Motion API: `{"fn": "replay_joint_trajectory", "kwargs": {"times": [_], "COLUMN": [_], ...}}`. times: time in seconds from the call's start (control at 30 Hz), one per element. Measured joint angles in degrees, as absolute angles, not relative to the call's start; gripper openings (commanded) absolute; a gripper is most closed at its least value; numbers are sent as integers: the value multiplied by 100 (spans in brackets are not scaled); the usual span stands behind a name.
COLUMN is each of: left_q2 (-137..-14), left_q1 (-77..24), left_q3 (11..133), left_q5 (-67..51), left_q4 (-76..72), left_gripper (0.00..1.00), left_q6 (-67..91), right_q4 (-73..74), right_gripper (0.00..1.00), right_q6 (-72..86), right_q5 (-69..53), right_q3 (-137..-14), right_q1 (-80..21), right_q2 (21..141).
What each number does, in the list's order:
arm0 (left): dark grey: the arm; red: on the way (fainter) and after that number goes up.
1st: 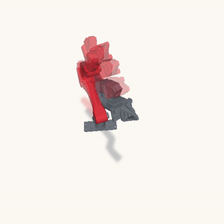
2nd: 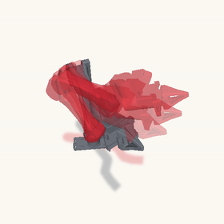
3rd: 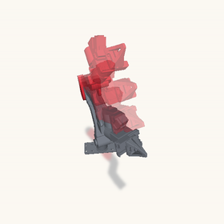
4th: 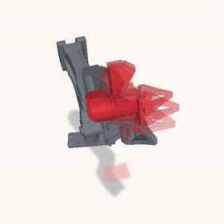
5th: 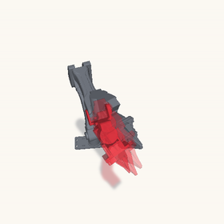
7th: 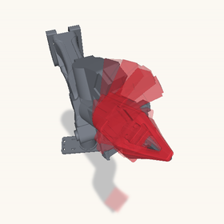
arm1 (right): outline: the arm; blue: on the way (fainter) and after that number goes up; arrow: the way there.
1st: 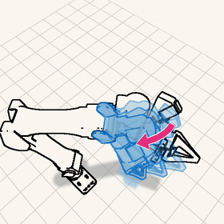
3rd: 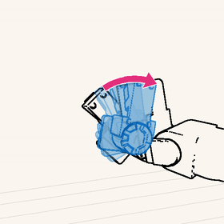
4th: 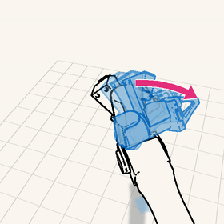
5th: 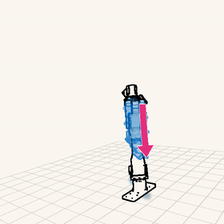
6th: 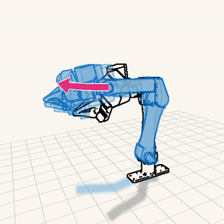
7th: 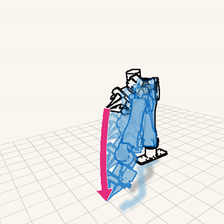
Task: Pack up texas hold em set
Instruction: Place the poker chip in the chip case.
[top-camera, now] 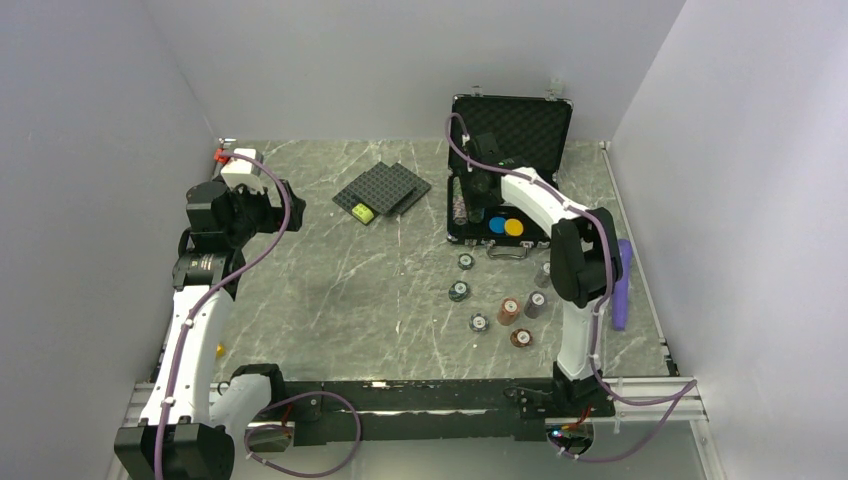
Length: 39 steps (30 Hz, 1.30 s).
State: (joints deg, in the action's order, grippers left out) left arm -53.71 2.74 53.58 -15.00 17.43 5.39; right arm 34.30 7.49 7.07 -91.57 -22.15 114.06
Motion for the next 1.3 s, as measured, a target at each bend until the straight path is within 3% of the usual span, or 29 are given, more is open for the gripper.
{"fn": "replay_joint_trajectory", "kwargs": {"times": [0.67,1.07,1.17,1.3], "left_q2": [-5371,-5374,-5374,-5374], "left_q1": [274,274,274,274], "left_q3": [5358,5358,5358,5358], "left_q5": [-1500,-1500,-1500,-1500], "left_q4": [1743,1743,1743,1743], "left_gripper": [98,98,98,98], "left_q6": [537,537,537,539], "right_q4": [3767,3693,3721,3684], "right_gripper": [0,80,86,86], "right_q6": [683,786,757,735], "right_q5": [685,725,797,860], "right_q3": [-9870,-10130,-10130,-10071], "right_q1": [-2075,-2016,-1988,-1959], "right_q2": [12009,12291,12289,12245]}}
